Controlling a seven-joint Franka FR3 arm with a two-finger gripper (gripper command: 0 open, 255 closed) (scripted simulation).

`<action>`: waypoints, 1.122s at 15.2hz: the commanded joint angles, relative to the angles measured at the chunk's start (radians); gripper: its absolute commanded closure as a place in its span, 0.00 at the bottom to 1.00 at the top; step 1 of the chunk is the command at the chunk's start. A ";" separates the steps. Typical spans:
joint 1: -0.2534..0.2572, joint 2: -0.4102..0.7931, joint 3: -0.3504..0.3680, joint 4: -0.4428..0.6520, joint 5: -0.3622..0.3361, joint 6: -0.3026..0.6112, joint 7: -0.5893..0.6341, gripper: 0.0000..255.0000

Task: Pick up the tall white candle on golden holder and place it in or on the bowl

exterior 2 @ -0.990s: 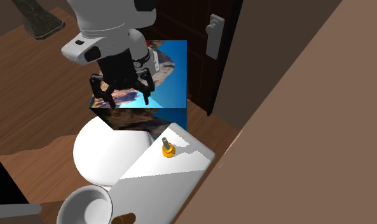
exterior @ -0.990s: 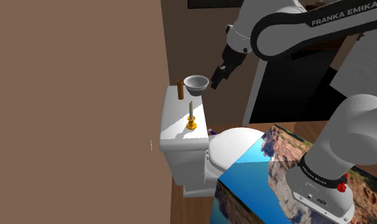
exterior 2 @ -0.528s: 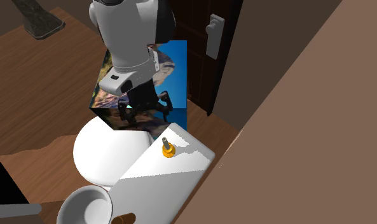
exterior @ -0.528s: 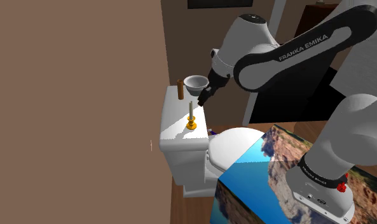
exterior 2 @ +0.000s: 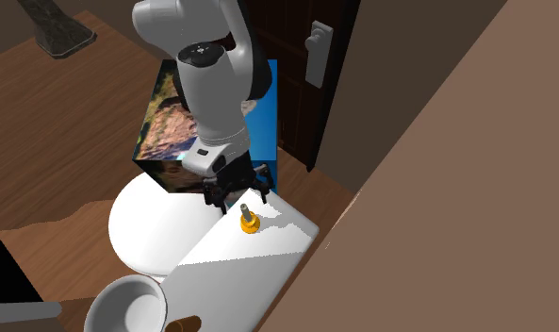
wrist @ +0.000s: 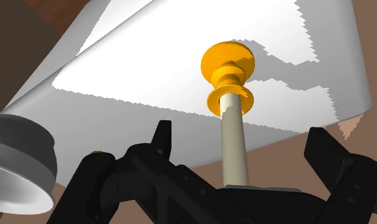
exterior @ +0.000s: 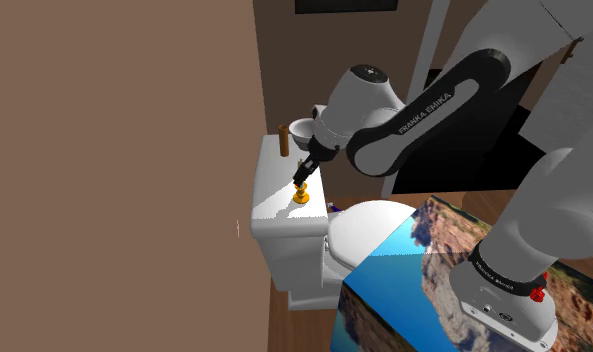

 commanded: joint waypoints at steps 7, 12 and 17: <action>-0.049 0.085 0.031 0.018 -0.082 0.066 0.059 0.00; -0.049 0.084 0.031 0.018 -0.081 0.066 0.058 0.00; -0.049 0.084 0.031 0.018 -0.081 0.066 0.058 1.00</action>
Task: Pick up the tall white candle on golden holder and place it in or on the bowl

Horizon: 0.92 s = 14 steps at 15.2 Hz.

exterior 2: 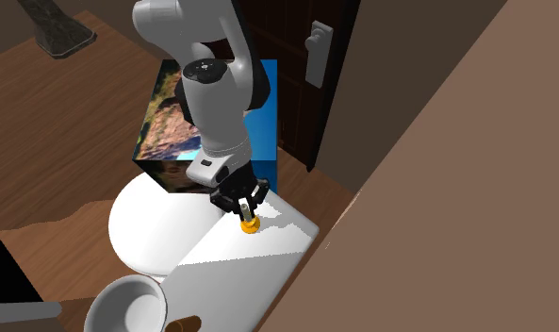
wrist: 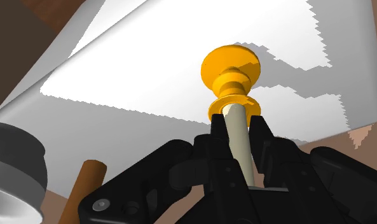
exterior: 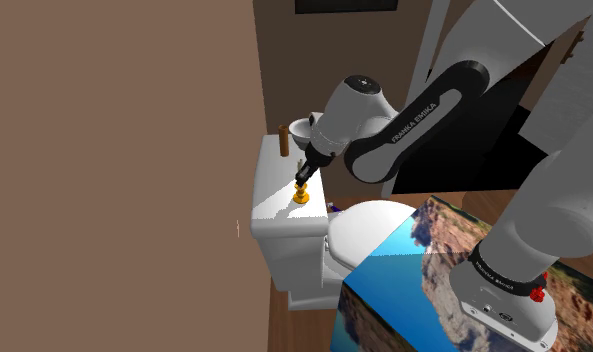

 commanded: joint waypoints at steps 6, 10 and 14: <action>0.010 -0.014 -0.006 0.002 0.021 -0.016 -0.016 1.00; 0.041 -0.069 -0.028 0.014 0.079 -0.081 -0.062 1.00; 0.060 -0.118 -0.044 0.030 0.113 -0.146 -0.089 1.00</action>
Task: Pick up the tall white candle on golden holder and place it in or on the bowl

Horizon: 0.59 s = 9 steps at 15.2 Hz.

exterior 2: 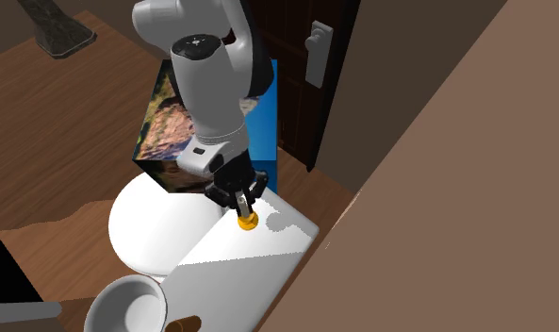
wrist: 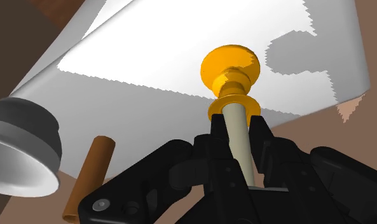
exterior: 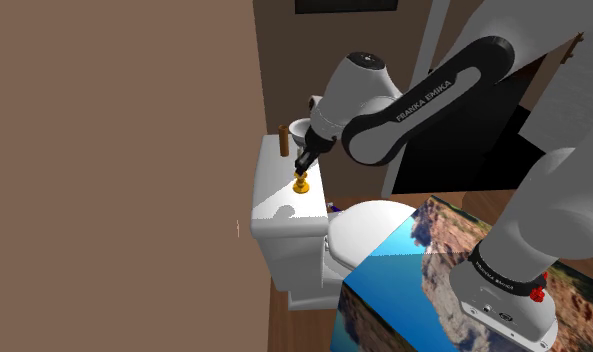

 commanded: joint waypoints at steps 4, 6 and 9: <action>0.017 -0.057 -0.014 0.023 0.027 -0.080 -0.021 1.00; 0.022 -0.078 -0.019 0.034 0.034 -0.112 -0.027 1.00; 0.028 -0.107 -0.026 0.053 0.043 -0.160 -0.035 1.00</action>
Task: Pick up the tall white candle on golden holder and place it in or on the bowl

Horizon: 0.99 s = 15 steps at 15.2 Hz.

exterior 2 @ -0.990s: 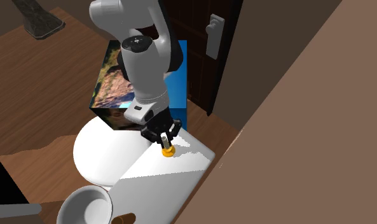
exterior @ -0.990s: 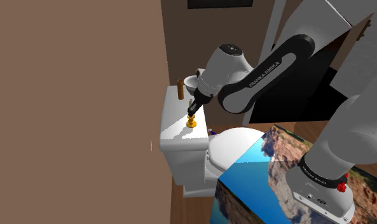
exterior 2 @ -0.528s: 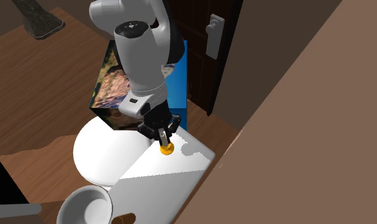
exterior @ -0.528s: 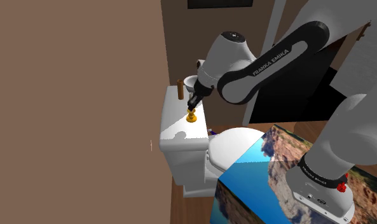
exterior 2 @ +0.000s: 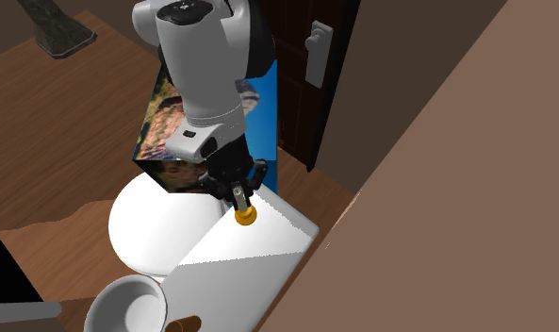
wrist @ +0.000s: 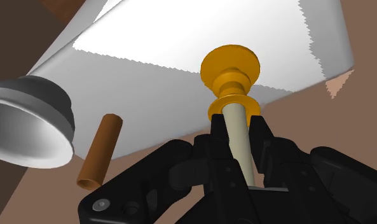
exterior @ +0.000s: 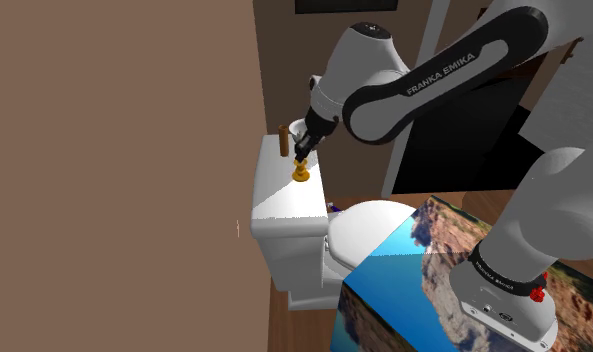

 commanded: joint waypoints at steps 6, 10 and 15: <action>0.009 -0.059 -0.012 0.050 0.012 -0.109 -0.011 1.00; 0.011 -0.086 -0.018 0.084 0.016 -0.169 -0.016 1.00; -0.007 -0.042 -0.078 0.146 0.021 -0.191 -0.096 1.00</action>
